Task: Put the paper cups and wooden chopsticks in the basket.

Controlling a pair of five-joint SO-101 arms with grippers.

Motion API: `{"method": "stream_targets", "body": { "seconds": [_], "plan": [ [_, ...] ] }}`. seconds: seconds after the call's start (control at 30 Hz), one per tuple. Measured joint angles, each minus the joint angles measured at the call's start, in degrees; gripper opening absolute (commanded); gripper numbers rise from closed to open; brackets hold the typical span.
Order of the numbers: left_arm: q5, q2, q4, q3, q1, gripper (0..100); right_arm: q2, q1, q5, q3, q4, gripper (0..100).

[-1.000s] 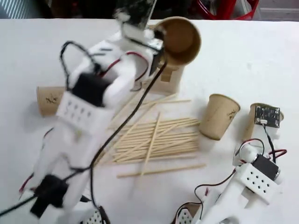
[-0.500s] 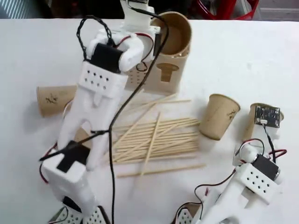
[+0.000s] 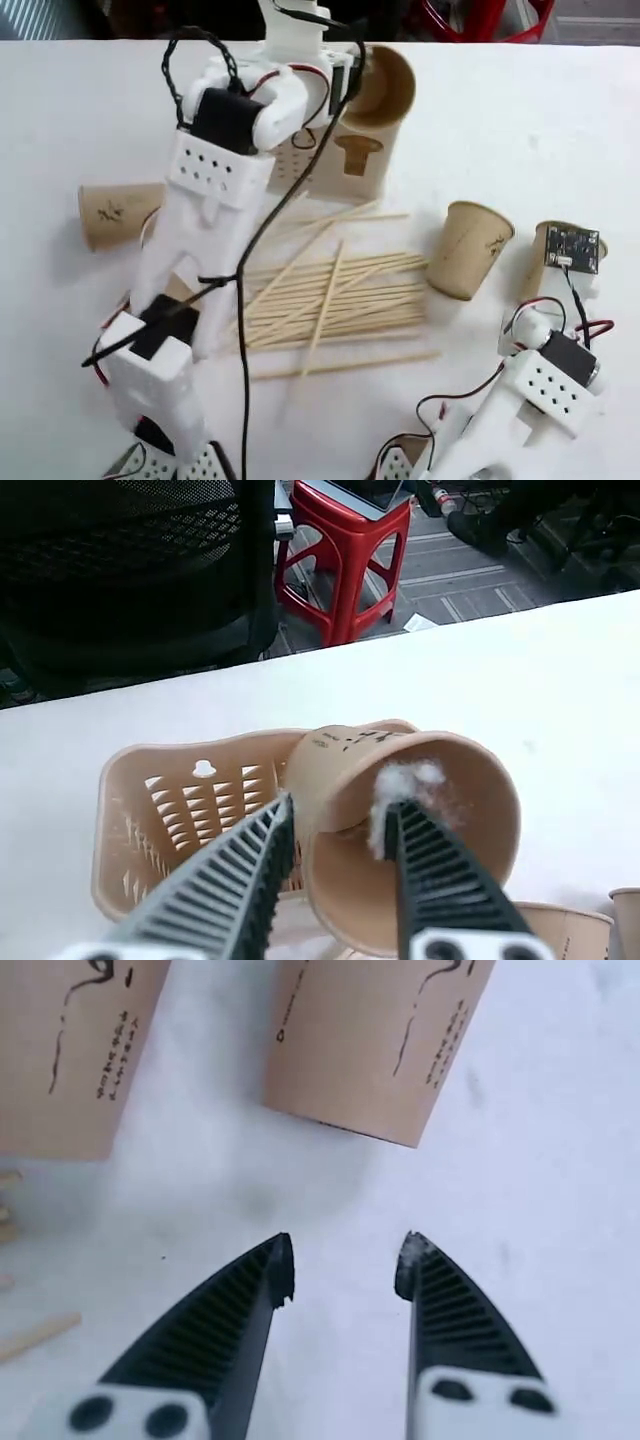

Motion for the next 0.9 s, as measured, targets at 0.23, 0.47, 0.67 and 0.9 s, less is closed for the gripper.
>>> {"method": "stream_targets", "body": {
  "seconds": [0.23,0.47,0.67,0.9],
  "plan": [
    [-5.8,0.8,-5.4,-0.1,0.0,16,0.0,0.1,0.0,0.1,0.0,18.0],
    [-11.3,6.6,-11.6,-0.2,0.0,16,0.0,0.0,0.0,0.1,0.0,18.0],
    [-12.2,7.9,-14.0,-0.1,-1.2,16,0.0,0.1,0.0,0.1,0.0,18.0],
    [-12.2,8.1,-17.8,-1.4,-3.6,17,0.0,0.1,0.0,0.1,0.0,18.0]
  ]
}}
